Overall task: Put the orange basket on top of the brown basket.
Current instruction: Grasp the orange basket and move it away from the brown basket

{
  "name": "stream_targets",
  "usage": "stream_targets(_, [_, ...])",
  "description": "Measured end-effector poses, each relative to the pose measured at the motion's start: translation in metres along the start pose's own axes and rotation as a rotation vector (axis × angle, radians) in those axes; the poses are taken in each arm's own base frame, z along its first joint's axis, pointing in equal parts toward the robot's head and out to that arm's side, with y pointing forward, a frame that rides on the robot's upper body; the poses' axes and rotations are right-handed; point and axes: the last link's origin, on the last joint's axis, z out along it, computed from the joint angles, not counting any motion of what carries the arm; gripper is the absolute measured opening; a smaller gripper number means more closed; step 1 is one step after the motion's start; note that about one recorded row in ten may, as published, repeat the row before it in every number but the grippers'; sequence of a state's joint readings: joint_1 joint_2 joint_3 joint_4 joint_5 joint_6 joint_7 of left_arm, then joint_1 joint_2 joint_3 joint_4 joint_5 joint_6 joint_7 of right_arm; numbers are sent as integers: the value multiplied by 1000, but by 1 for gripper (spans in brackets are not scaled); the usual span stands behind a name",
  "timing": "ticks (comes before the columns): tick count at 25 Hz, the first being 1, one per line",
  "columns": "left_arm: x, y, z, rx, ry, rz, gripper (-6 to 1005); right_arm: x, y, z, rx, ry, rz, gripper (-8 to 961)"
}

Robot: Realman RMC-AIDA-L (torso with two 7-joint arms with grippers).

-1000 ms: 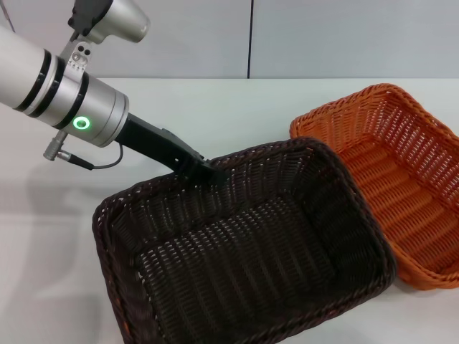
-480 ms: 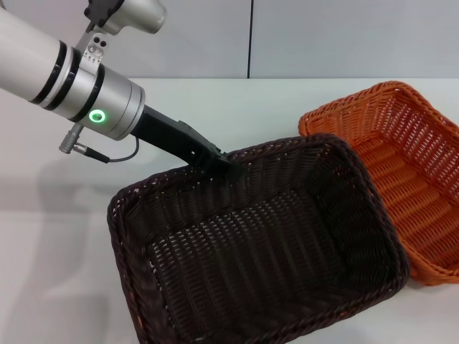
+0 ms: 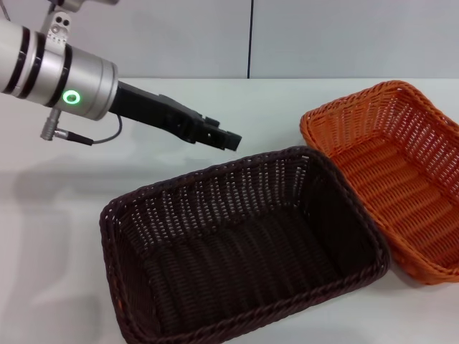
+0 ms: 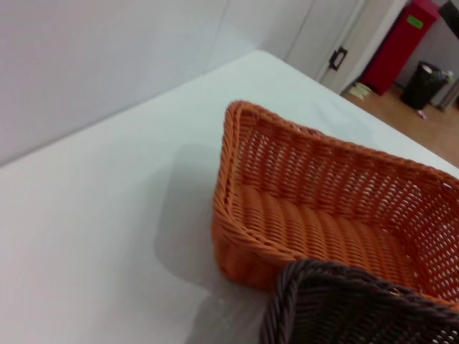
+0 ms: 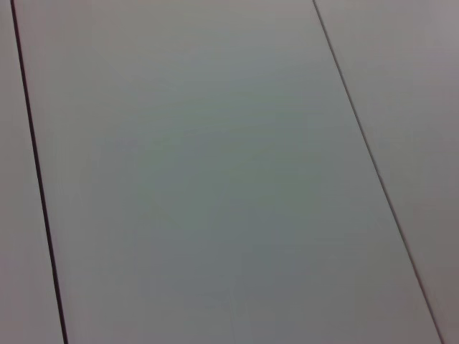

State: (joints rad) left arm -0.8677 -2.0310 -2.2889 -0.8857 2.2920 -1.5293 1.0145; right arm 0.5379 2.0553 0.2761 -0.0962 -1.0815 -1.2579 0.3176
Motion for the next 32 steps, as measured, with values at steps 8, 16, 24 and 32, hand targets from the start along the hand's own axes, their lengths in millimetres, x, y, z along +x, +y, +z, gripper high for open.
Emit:
stream_targets(8, [3, -1, -24, 41, 250, 27, 737, -8, 9, 12, -117, -2, 68, 575])
stream_targets(16, [-15, -11, -55, 89, 650, 28, 847, -63, 28, 55, -613, 158, 163, 574])
stream_targets(24, [-42, -23, -61, 130, 907, -4, 844, -133, 56, 72, -1032, 512, -52, 575])
stream_targets(32, [-46, -28, -57, 154, 927, -23, 846, -155, 57, 52, -1206, 888, -496, 575])
